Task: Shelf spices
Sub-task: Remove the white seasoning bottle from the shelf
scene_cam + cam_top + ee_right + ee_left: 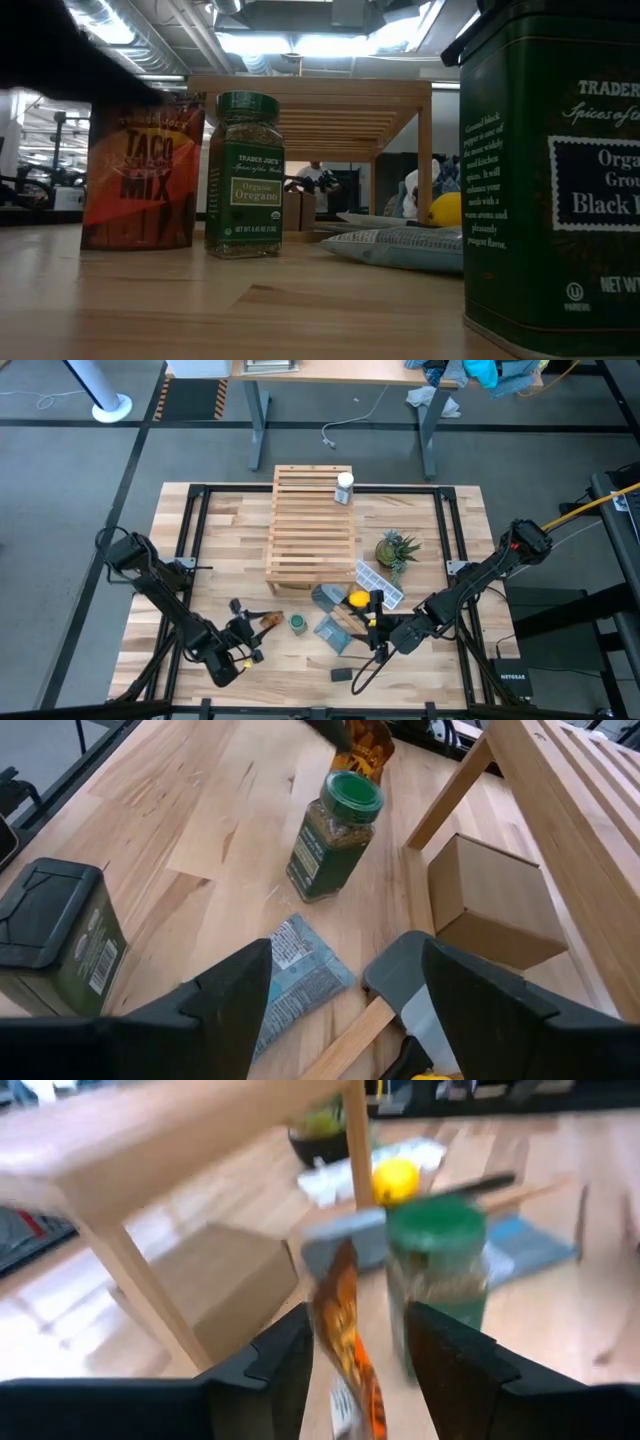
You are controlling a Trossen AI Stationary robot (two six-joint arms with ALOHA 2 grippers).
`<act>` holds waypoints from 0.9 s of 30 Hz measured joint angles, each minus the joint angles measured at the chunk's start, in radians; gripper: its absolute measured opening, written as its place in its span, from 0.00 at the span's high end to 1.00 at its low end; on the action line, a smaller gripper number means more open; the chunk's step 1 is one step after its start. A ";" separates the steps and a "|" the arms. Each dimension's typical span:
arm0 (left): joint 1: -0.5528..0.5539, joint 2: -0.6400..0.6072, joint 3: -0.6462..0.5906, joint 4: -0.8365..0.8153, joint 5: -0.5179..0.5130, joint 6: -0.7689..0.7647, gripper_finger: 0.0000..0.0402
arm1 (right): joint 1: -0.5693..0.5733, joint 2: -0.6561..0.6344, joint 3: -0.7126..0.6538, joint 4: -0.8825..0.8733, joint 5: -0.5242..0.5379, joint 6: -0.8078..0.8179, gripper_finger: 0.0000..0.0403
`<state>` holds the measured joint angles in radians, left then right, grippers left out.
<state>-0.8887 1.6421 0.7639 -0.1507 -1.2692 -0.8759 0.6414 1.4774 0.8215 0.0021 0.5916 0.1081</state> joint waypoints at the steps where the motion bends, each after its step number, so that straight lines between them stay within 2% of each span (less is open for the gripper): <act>1: -0.006 -0.021 0.000 0.001 -0.016 0.018 0.61 | 0.000 -0.003 0.000 0.001 0.001 0.000 0.34; 9: -0.037 -0.171 0.000 0.005 -0.090 0.158 0.61 | 0.000 -0.062 0.000 -0.006 0.110 -0.071 0.34; 19: 0.006 -0.216 0.000 0.015 -0.093 0.225 0.61 | -0.025 -0.267 0.000 -0.078 0.393 -0.261 0.34; 23: 0.060 -0.216 0.000 0.072 -0.095 0.291 0.61 | -0.115 -0.379 0.000 -0.131 0.353 -0.271 0.34; 27: 0.127 -0.216 0.000 0.241 -0.067 0.524 0.61 | -0.251 -0.477 0.000 -0.176 0.225 -0.271 0.34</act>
<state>-0.7619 1.4265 0.7639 0.0904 -1.3362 -0.3518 0.3905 1.0008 0.8215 -0.1743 0.8161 -0.1627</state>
